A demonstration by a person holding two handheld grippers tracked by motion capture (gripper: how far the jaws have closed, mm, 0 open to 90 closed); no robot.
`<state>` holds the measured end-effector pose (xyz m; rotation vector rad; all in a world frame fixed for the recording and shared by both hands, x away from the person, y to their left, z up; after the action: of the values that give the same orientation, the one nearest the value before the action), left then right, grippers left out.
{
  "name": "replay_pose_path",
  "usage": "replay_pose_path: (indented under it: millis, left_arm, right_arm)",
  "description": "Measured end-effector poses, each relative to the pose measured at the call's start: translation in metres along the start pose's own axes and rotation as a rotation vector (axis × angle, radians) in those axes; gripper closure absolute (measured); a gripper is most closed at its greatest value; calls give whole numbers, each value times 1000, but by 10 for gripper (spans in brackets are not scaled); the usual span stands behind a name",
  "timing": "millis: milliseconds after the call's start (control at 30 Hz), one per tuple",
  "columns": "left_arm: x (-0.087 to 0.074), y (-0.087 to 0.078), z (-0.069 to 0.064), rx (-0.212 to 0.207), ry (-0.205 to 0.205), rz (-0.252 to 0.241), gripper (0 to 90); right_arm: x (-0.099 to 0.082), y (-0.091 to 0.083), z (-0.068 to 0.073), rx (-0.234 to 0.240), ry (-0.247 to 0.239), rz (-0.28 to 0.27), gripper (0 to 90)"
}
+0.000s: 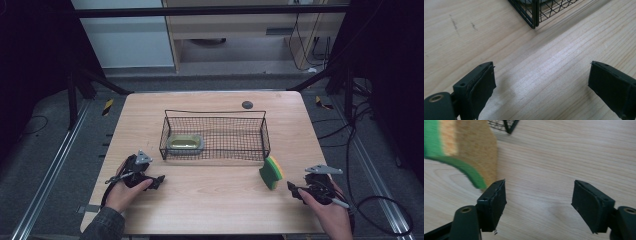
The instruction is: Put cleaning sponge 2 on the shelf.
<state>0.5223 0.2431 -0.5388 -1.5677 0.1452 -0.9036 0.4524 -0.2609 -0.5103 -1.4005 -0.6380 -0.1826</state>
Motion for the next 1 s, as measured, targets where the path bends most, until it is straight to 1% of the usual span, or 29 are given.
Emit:
replay_pose_path:
  millis: [67, 100, 133, 167, 200, 233, 267, 300, 333, 367, 400, 500, 533, 567, 633, 667, 700, 733, 767, 800, 833, 867, 933, 1000]
  left_arm:
    - [-1, 2, 0, 2, -5, -1, 62]
    - [-1, 2, 1, 1, -5, -1, 62]
    - [0, 2, 2, -11, -27, -12, 60]
    - [0, 2, 2, -11, -27, -12, 61]
    - [0, 3, 2, -13, -37, -12, 60]
    - [0, 4, 2, -4, -34, -8, 61]
    - [0, 4, 2, -4, -34, -8, 61]
    - [-1, 5, 2, -3, -35, -4, 61]
    - [-1, 6, 2, -9, -42, -4, 56]
    - [-1, 6, 2, -16, -48, -6, 47]
    - [-1, 7, 1, -17, -50, -7, 44]
    - [-1, 7, 1, -18, -54, -11, 36]
    - [-1, 8, 1, -18, -60, -16, 36]
    - [-1, 8, 1, -14, -57, -21, 19]
    - [-1, 10, 0, -11, -65, -35, 12]
    - [-1, 10, 0, -11, -65, -35, 7]
    - [-1, 10, 0, -13, -68, -41, 4]
    - [-1, 10, 0, -13, -68, -41, 2]
    - [-1, 10, 0, -13, -68, -42, 2]
    - [-1, 10, 0, -13, -68, -46, 1]
    - [-1, 10, 0, -12, -69, -52, 1]
    - [-2, 10, 0, -9, -65, -59, 0]
    - [-2, 10, 0, -10, -64, -60, 0]
    - [-2, 11, 0, -8, -67, -61, 0]
  right_arm:
    - [1, -2, 2, 5, -7, -3, 312]
    - [3, -5, 7, 11, -20, -13, 319]
    - [7, -10, 14, 24, -34, -29, 345]
    - [7, -10, 14, 24, -34, -29, 345]
    - [11, -17, 22, 58, -45, -45, 362]
    - [12, -20, 25, 46, -53, -44, 364]
    - [12, -20, 25, 46, -53, -44, 364]
    - [12, -22, 27, 38, -63, -40, 363]
    - [14, -25, 31, 36, -74, -39, 363]
    - [15, -29, 33, 39, -74, -42, 363]
    - [19, -36, 36, 30, -87, -47, 355]
    - [26, -45, 40, 34, -93, -38, 318]
    - [26, -45, 40, 34, -93, -38, 318]
    - [33, -52, 44, 44, -99, -31, 278]
    - [42, -56, 47, 57, -98, -17, 240]
    - [42, -56, 47, 57, -98, -17, 240]
    - [50, -57, 49, 52, -117, 4, 210]
    - [50, -57, 49, 52, -117, 4, 210]
    - [53, -57, 50, 52, -123, 10, 206]
    - [60, -56, 51, 47, -132, 29, 203]
    - [60, -56, 51, 47, -132, 29, 203]
    - [65, -55, 52, 45, -138, 50, 221]
    - [68, -53, 52, 39, -145, 60, 231]
    - [73, -49, 53, 41, -155, 91, 252]
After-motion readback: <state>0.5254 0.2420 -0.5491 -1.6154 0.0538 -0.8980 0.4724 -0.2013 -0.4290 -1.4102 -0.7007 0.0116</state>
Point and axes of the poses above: each handheld gripper's, and its own axes: y roughly forward along the jaws, x roughly out of its top, z roughly to its left, the point moved 6 cm from there along y, roughly forward along the jaws, and after that the axes turned 12 degrees about z, right-handed, at the moved point
